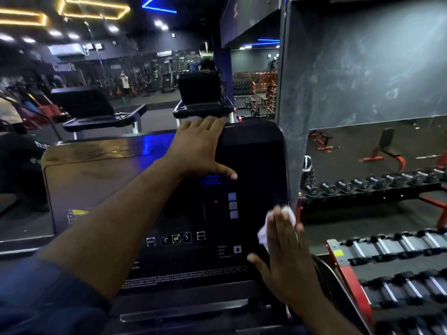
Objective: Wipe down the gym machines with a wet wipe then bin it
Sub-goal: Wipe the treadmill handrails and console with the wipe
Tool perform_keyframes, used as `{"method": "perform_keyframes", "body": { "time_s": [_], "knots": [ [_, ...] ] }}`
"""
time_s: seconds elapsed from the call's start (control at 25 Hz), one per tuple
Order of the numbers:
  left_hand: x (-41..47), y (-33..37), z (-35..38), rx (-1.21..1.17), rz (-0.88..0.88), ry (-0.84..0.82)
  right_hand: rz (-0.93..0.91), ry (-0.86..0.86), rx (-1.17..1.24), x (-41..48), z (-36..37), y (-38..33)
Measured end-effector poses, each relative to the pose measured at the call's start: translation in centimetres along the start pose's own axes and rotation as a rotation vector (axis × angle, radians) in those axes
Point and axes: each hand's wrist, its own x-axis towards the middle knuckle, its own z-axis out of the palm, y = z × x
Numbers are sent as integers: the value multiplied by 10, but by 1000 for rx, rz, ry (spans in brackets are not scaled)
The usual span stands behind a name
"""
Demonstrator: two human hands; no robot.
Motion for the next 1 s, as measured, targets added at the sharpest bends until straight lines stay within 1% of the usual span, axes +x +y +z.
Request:
{"method": "perform_keyframes", "body": {
  "time_s": [0.04, 0.08, 0.16, 0.28, 0.32, 0.4, 0.48, 0.56, 0.6, 0.64, 0.72, 0.8, 0.88, 1.0],
  "knots": [
    [-13, 1, 12, -9, -6, 79, -14, -21, 4, -19, 3, -1],
    [-26, 4, 23, -13, -1, 162, -26, -26, -6, -17, 4, 1],
    [-47, 11, 42, -43, 21, 283, -28, 15, -76, 33, -13, 4],
    [-76, 25, 67, -87, 45, 356, 11, 62, -96, 128, -49, 4],
    [-87, 30, 77, -86, 70, 377, 21, 66, -84, 140, -53, 4],
    [-120, 43, 102, -94, 107, 414, 0, 72, -74, 118, -42, 4],
    [-156, 58, 127, -111, 97, 416, -47, 26, -90, 45, -13, 6],
    [-190, 73, 151, -143, 82, 389, -96, -106, -97, -47, 16, 10],
    [-206, 79, 161, -161, 66, 387, -133, -168, -89, -84, 25, 13],
    [-218, 85, 169, -176, 43, 393, -160, -198, -88, -102, 30, 17],
    [-238, 93, 183, -192, -26, 380, -199, -164, -124, -89, 29, 22],
    [-255, 101, 195, -212, -92, 338, -182, -97, -147, -42, 14, 17],
    [-268, 106, 202, -223, -121, 287, -191, -72, -136, -9, 5, 12],
    [-283, 102, 210, -207, -133, 286, -340, -126, -159, -38, 18, 28]
  ]
}}
